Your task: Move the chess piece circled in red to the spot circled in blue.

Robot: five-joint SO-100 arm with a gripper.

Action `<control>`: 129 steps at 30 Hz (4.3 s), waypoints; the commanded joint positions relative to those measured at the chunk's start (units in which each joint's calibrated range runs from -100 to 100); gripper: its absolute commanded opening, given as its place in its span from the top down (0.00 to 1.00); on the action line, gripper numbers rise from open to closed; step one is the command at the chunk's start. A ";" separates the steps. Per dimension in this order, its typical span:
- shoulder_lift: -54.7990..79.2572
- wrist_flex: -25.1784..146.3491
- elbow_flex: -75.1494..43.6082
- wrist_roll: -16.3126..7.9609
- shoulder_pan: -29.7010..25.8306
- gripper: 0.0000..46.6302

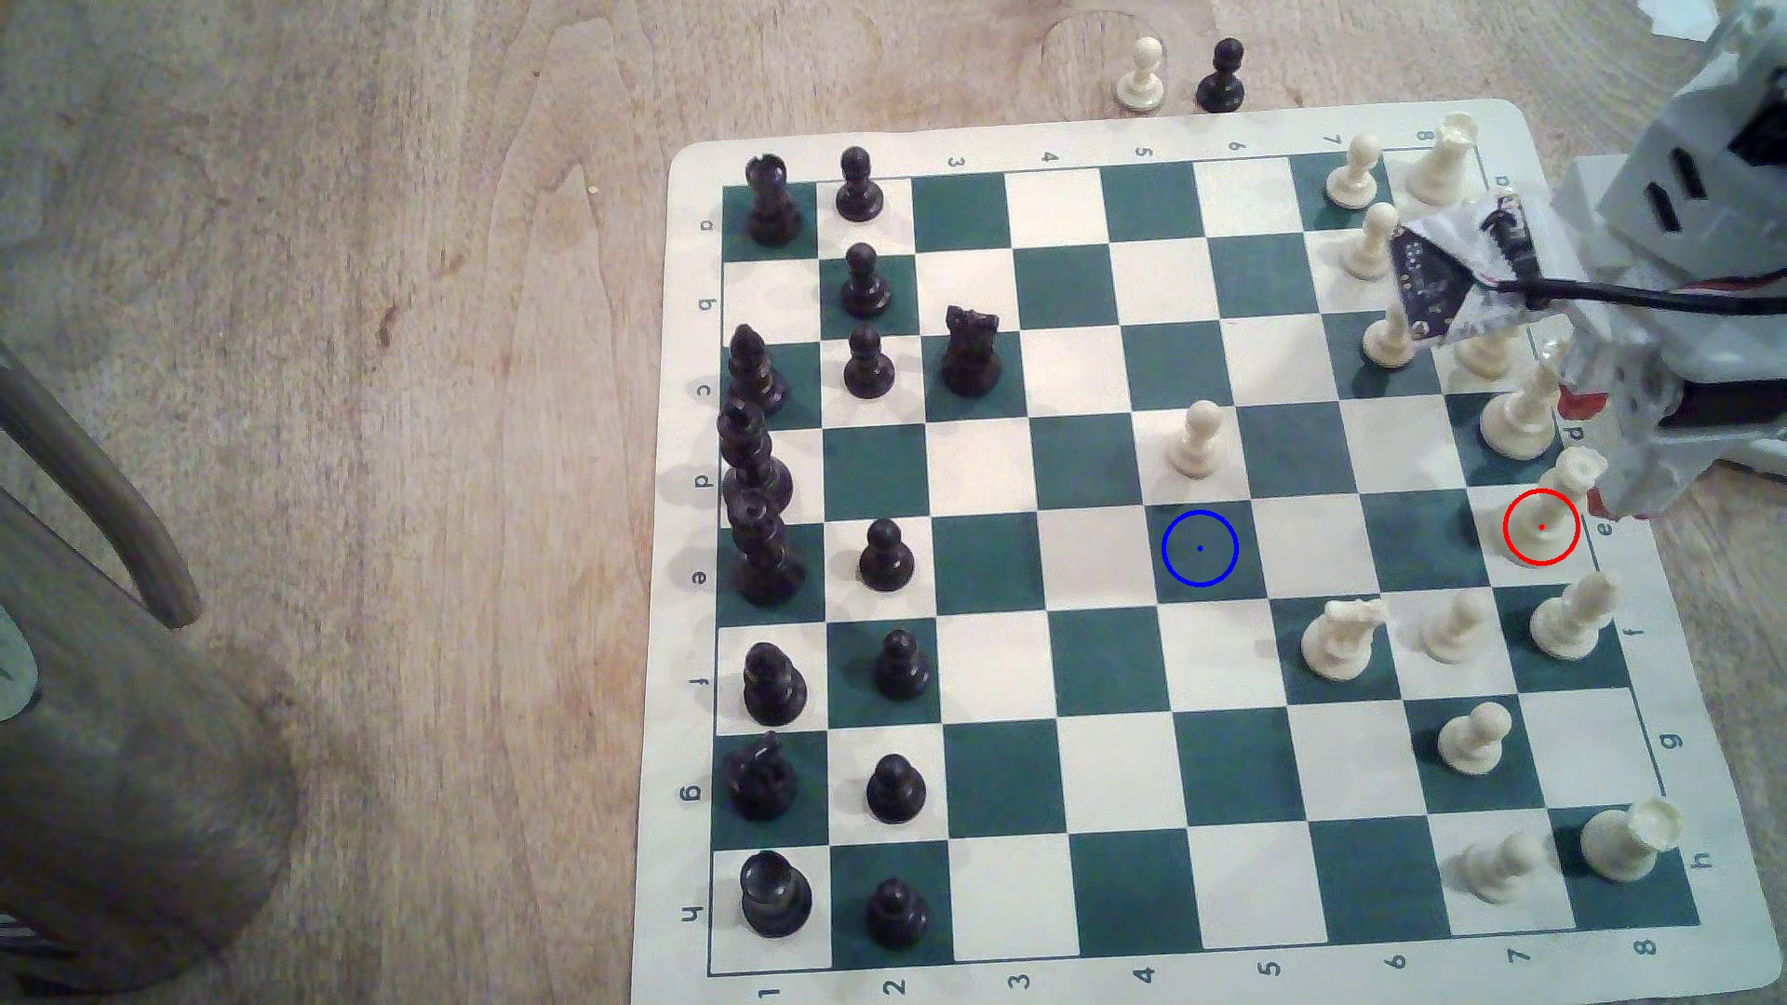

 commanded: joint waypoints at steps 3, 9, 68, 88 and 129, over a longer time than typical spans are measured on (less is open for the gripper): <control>2.07 -1.55 1.57 0.10 -0.94 0.65; 3.86 -3.60 2.02 -0.10 -1.57 0.67; 9.80 6.39 -33.88 7.52 12.36 1.00; 30.34 -8.18 -37.87 8.64 19.55 1.00; 42.06 -13.84 -38.51 8.21 18.07 1.00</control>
